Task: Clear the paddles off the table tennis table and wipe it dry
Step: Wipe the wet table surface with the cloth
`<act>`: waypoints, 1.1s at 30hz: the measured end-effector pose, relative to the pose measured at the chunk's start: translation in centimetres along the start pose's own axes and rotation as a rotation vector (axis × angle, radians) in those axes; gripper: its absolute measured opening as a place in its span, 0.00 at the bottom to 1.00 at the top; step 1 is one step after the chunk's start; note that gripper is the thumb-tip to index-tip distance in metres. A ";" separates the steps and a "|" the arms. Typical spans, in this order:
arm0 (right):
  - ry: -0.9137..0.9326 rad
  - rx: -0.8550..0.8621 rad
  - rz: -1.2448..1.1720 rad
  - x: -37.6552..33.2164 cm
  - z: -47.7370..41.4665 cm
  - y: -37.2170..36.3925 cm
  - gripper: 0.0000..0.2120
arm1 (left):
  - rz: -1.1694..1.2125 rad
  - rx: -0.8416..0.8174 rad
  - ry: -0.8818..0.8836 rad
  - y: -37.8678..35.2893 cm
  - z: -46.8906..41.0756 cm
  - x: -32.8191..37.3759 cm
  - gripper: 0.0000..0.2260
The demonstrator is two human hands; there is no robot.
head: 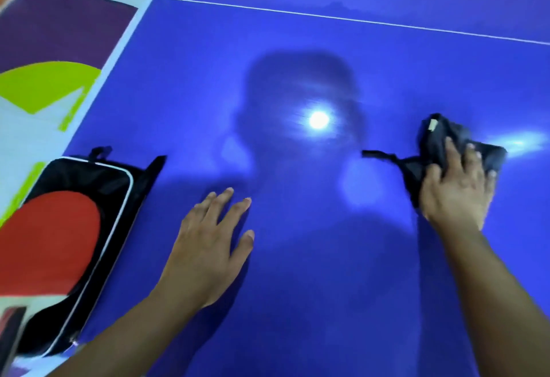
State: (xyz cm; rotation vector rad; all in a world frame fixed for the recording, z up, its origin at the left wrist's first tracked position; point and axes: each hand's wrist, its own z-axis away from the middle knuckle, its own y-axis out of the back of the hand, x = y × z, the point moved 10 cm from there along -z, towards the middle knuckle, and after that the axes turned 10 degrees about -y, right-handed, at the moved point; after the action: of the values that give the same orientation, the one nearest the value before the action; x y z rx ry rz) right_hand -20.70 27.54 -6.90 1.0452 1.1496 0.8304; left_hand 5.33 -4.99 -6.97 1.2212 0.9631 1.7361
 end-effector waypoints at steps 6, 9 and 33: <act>-0.062 -0.039 -0.106 -2.8 1.5 -1.6 0.38 | -0.109 0.166 0.082 7.8 1.6 -6.7 0.25; -0.047 -0.011 -0.062 -7.5 3.8 -3.4 0.39 | -0.166 0.194 0.174 10.5 4.4 -11.2 0.25; 0.755 -0.280 0.049 -40.7 25.9 -17.1 0.27 | -0.235 0.042 0.118 7.4 9.6 -18.5 0.20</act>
State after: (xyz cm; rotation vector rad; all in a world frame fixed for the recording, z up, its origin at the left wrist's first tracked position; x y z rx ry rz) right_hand -4.74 -21.12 -8.61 0.5249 1.5708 1.4464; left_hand 17.45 -23.33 -4.61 0.9957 1.1686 1.6215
